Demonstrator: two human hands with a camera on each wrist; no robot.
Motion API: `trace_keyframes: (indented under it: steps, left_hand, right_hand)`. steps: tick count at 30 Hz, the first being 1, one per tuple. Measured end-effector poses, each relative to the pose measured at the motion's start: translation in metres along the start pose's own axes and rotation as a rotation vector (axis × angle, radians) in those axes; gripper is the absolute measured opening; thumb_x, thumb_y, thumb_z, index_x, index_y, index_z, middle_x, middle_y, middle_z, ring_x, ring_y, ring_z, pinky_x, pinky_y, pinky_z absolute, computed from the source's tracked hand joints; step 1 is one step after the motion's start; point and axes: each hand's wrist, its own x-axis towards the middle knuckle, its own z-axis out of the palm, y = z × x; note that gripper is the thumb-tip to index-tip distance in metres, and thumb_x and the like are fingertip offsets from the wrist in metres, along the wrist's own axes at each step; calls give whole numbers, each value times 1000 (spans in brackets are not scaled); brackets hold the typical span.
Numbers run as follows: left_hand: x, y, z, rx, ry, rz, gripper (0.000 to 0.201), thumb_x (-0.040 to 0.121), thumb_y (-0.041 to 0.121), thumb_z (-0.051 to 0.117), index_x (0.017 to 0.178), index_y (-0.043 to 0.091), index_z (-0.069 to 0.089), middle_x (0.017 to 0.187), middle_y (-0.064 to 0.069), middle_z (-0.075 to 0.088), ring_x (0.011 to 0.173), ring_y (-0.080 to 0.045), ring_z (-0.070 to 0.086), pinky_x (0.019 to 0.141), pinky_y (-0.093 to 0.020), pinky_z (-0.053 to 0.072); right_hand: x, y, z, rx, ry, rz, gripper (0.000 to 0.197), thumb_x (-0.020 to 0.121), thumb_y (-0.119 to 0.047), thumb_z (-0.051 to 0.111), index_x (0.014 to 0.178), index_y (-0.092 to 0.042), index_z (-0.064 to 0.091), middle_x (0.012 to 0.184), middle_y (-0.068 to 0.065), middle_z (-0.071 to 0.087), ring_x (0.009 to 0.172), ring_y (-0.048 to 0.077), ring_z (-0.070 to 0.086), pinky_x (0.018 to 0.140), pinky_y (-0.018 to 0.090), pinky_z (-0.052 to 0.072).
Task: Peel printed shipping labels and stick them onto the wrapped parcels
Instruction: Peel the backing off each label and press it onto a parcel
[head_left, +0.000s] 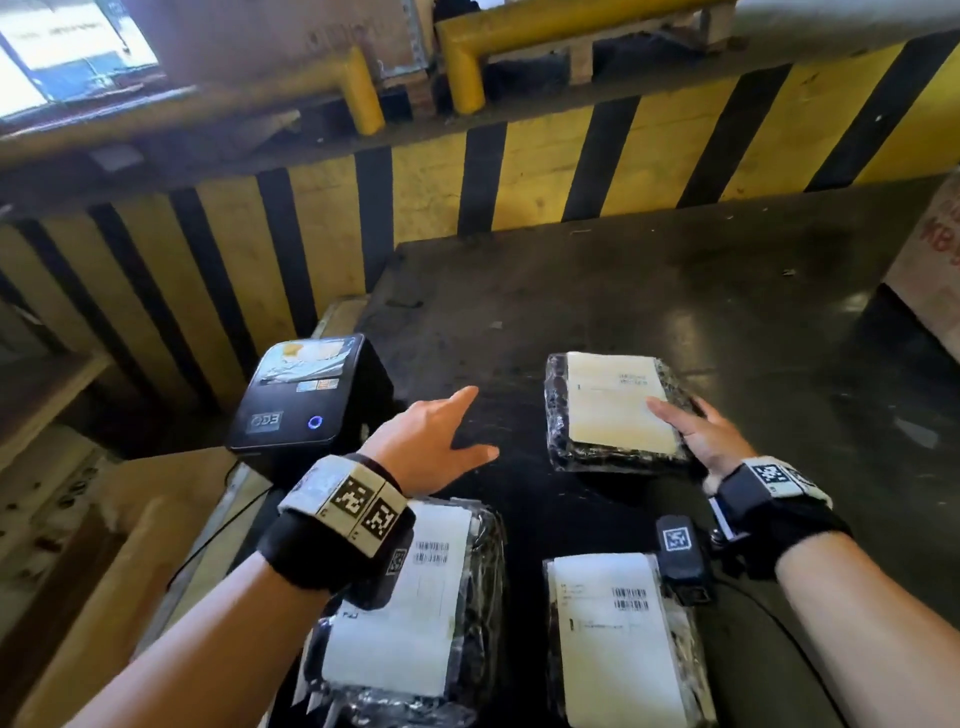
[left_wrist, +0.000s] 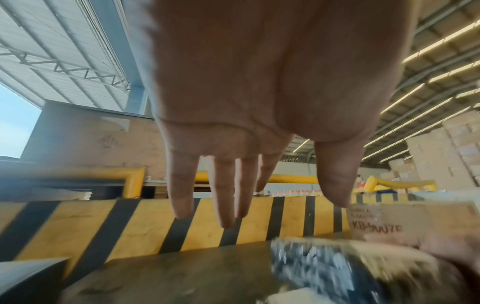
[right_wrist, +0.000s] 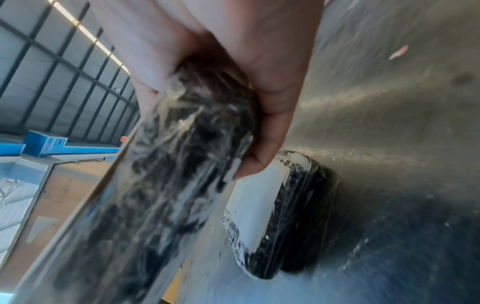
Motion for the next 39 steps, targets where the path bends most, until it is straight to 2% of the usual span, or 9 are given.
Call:
trace_keyframes:
  steps: [7, 10, 12, 16, 21, 26, 30, 33, 39]
  left_hand:
    - [-60, -8, 32, -42, -101, -36, 78, 88, 56, 52, 150, 19, 21, 152, -2, 35, 138, -18, 37, 112, -36, 34]
    - [-79, -4, 43, -13, -134, 6, 78, 90, 55, 49, 151, 18, 17, 157, 1, 23, 143, -16, 25, 117, -31, 23]
    - [-91, -3, 51, -5, -166, 38, 77, 92, 53, 48, 151, 17, 15, 158, 0, 20, 144, -16, 23, 116, -30, 21]
    - [-114, -9, 63, 47, -208, 55, 78, 92, 53, 46, 152, 16, 11, 160, -4, 9, 147, -19, 13, 118, -37, 18]
    - [-139, -13, 75, 103, -184, 100, 76, 92, 56, 42, 151, 17, 13, 161, -3, 5, 148, -20, 5, 119, -49, 11]
    - [-155, -18, 84, 93, -115, 124, 71, 93, 57, 40, 148, 19, 16, 160, -1, 8, 147, -20, 7, 118, -52, 10]
    - [-163, -26, 88, 79, -127, 131, 74, 94, 57, 39, 151, 21, 9, 161, -2, -2, 148, -21, 1, 119, -50, 6]
    - [-172, -37, 88, 74, -125, 144, 73, 93, 57, 40, 150, 20, 14, 161, -4, 3, 148, -21, 5, 120, -47, 8]
    - [-173, -64, 74, -89, -32, 185, 55, 93, 44, 51, 140, 15, 43, 144, -2, 45, 132, -21, 43, 109, -36, 36]
  right_hand:
    - [-54, 19, -4, 70, 14, -12, 72, 81, -28, 71, 143, -20, 35, 127, 3, 56, 97, 16, 52, 79, 28, 40]
    - [-81, 39, -13, 57, 18, 6, 73, 82, -24, 71, 144, -20, 33, 126, 8, 56, 93, 16, 53, 58, 24, 39]
    - [-101, 54, -17, 35, 19, 8, 73, 80, -25, 72, 143, -21, 36, 119, 5, 57, 87, 16, 56, 57, 22, 37]
    - [-131, 86, -22, 15, 20, 5, 92, 59, -39, 82, 140, -25, 41, 126, 6, 61, 102, 21, 62, 84, 33, 48]
    - [-169, 109, -21, -107, 62, -48, 87, 63, -38, 83, 139, -25, 43, 126, 0, 59, 113, 20, 57, 101, 37, 42]
    - [-181, 131, -17, -216, 139, -47, 89, 58, -47, 84, 136, -24, 48, 130, 2, 59, 114, 22, 58, 103, 42, 45]
    - [-187, 128, -10, -343, 172, -91, 64, 76, -36, 75, 134, -20, 51, 131, 5, 58, 115, 23, 56, 103, 36, 43]
    - [-195, 117, -5, -516, 166, -80, 65, 82, -36, 68, 140, -19, 43, 142, 7, 48, 126, 25, 49, 106, 34, 38]
    - [-208, 69, 20, -872, 175, -176, 83, 80, -32, 70, 147, -18, 24, 142, 19, 43, 129, 35, 41, 104, 37, 35]
